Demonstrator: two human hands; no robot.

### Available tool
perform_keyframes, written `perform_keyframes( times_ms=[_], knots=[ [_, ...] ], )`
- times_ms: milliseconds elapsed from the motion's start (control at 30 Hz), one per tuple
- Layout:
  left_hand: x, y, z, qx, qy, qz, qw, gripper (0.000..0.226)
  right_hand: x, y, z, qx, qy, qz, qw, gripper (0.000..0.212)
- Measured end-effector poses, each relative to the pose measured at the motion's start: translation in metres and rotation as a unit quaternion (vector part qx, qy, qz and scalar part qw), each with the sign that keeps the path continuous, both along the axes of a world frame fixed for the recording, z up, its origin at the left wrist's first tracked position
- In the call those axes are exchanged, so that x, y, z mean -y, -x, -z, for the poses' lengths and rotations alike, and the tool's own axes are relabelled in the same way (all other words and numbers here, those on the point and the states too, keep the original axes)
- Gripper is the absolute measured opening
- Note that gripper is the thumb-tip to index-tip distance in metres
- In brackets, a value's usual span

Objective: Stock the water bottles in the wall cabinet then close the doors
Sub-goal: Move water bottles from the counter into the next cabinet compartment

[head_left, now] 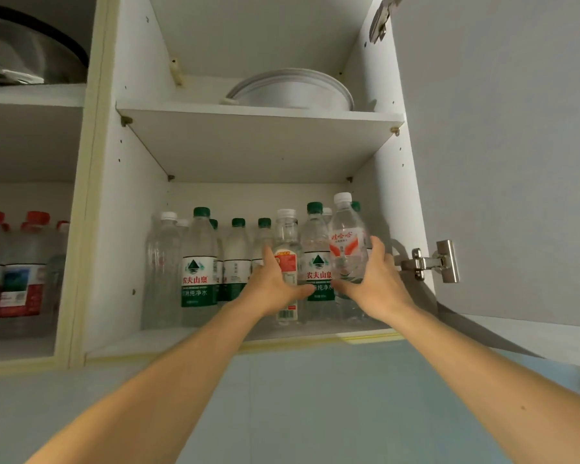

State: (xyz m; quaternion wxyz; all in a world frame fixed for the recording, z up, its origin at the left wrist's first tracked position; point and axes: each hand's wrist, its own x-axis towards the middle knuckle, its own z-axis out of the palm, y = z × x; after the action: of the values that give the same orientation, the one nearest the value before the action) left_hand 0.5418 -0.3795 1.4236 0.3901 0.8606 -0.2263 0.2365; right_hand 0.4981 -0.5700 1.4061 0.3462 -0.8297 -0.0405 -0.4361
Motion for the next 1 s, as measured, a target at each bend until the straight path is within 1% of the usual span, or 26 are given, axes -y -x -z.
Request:
perform_keyframes(
  times_ms=[100,200,300,400,533,600,667,733,767,833,933,1000],
  knots=[
    [0.004,-0.006,0.005,0.015,0.026,-0.007,1.0,0.115,0.002,-0.008,0.003,0.011,0.002,-0.006,1.0,0.097],
    [0.004,-0.01,0.006,0.028,0.018,-0.022,0.999,0.109,0.001,-0.012,0.007,0.029,0.001,0.012,1.0,0.093],
    [0.0,-0.012,0.005,0.023,0.008,-0.037,0.999,0.108,0.002,-0.014,0.012,0.04,0.008,0.078,0.996,0.097],
    [-0.006,-0.013,0.005,0.018,0.001,-0.039,0.999,0.111,0.004,-0.014,0.014,0.032,0.019,0.131,0.991,0.104],
    [-0.018,-0.016,0.003,0.021,-0.009,-0.044,0.999,0.113,-0.003,-0.009,0.014,0.025,0.04,0.141,0.989,0.105],
    [-0.025,-0.019,0.003,0.02,-0.01,-0.045,0.999,0.115,-0.011,-0.004,0.015,0.05,0.086,0.16,0.982,0.101],
    [-0.033,-0.021,0.003,0.02,-0.009,-0.047,0.999,0.118,-0.021,0.001,0.014,0.115,0.174,0.184,0.96,0.09],
    [-0.041,-0.023,0.004,0.022,-0.007,-0.053,0.998,0.118,-0.035,0.002,0.01,0.159,0.243,0.147,0.946,0.081],
    [-0.045,-0.023,0.003,0.022,-0.008,-0.057,0.998,0.118,-0.043,0.001,0.008,0.156,0.256,0.109,0.948,0.078],
    [-0.053,-0.025,0.004,0.025,-0.01,-0.066,0.997,0.122,-0.057,-0.003,0.005,0.101,0.237,0.048,0.965,0.079],
    [-0.064,-0.024,0.007,0.044,-0.021,-0.076,0.996,0.133,-0.071,-0.017,-0.001,-0.017,0.146,0.049,0.988,0.094],
    [-0.073,-0.023,0.008,0.06,-0.038,-0.085,0.994,0.136,-0.077,-0.025,-0.004,-0.088,0.088,0.05,0.991,0.104]
  ],
)
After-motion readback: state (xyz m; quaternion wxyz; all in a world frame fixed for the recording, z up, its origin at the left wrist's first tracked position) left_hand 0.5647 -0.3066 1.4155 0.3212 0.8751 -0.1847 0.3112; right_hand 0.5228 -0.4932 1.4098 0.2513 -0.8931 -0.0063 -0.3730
